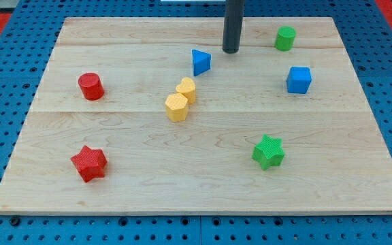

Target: Slide the blue triangle to the yellow heart

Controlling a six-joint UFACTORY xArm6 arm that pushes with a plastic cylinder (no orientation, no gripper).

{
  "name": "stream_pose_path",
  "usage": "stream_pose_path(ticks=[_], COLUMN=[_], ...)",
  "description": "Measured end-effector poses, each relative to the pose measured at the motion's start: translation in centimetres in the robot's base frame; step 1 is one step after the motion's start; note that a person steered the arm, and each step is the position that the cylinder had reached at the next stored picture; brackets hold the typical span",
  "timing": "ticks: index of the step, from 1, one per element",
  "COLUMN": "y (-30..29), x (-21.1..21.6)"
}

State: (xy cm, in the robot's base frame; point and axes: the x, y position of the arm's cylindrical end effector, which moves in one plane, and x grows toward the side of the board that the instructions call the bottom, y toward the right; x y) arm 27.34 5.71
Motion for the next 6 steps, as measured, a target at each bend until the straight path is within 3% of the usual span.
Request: stream_pose_path(ticks=[1, 2, 3, 4, 6], y=[-5.4, -5.4, -2.9, 4.7, 16.6], x=[4.2, 7.5, 3.6, 1.2, 3.5])
